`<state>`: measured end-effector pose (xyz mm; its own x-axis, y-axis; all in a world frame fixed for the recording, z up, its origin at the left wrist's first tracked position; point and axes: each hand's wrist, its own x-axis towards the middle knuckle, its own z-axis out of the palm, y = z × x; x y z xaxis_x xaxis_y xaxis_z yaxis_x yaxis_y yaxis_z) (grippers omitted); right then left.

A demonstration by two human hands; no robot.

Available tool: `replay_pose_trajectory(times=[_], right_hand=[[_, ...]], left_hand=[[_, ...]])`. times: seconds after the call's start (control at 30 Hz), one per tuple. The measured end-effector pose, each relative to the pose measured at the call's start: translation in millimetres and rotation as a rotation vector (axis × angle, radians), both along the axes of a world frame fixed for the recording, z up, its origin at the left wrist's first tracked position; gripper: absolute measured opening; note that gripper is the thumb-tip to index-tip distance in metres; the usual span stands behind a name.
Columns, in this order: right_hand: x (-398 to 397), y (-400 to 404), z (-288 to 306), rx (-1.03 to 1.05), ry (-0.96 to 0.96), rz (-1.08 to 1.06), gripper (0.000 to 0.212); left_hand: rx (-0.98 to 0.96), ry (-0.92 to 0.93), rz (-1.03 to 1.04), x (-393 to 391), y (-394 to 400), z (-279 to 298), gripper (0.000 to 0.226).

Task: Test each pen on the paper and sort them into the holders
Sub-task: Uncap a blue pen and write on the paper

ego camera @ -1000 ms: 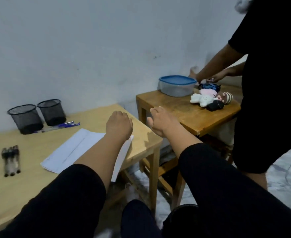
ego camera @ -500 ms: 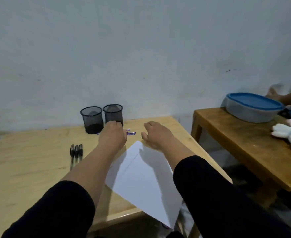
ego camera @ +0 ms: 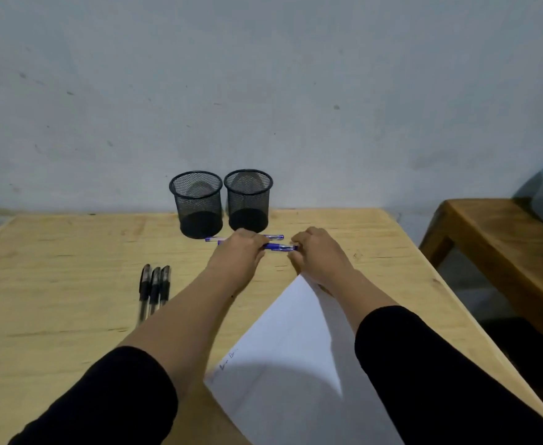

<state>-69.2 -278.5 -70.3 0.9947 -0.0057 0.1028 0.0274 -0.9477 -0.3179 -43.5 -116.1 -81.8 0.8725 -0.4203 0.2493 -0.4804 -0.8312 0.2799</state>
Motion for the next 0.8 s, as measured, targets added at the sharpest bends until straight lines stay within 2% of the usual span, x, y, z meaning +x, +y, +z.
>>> replay_pose_trajectory(times=[0.17, 0.23, 0.3, 0.4, 0.47, 0.6, 0.8], right_hand=[[9.2, -5.9, -7.5, 0.109, -0.036, -0.025, 0.018], [9.3, -7.4, -6.2, 0.221, -0.024, -0.024, 0.011], [4.9, -5.8, 1.2, 0.458, -0.035, -0.058, 0.005], [-8.1, 2.8, 19.7, 0.944, -0.089, -0.119, 0.006], [-19.9, 11.9, 31.6, 1.105, -0.102, -0.101, 0.009], [-40.4, 27.7, 52.4, 1.083, -0.165, -0.041, 0.014], [-71.4, 48.2, 76.3, 0.873, -0.175, 0.088, 0.012]], left_hand=[[-0.021, -0.032, -0.030, 10.5, -2.7, -5.5, 0.024], [-0.050, -0.028, -0.026, 9.9, -4.1, -3.8, 0.021], [-0.119, -0.027, 0.000, 6.1, -4.3, 0.4, 0.019], [-0.303, -0.066, 0.036, -4.5, -3.7, 12.6, 0.016], [-0.413, -0.075, 0.034, -17.8, -4.6, 27.1, 0.015], [-0.646, 0.040, 0.011, -46.1, -0.9, 56.8, 0.020], [-0.850, 0.028, 0.082, -79.3, 19.0, 95.8, 0.025]])
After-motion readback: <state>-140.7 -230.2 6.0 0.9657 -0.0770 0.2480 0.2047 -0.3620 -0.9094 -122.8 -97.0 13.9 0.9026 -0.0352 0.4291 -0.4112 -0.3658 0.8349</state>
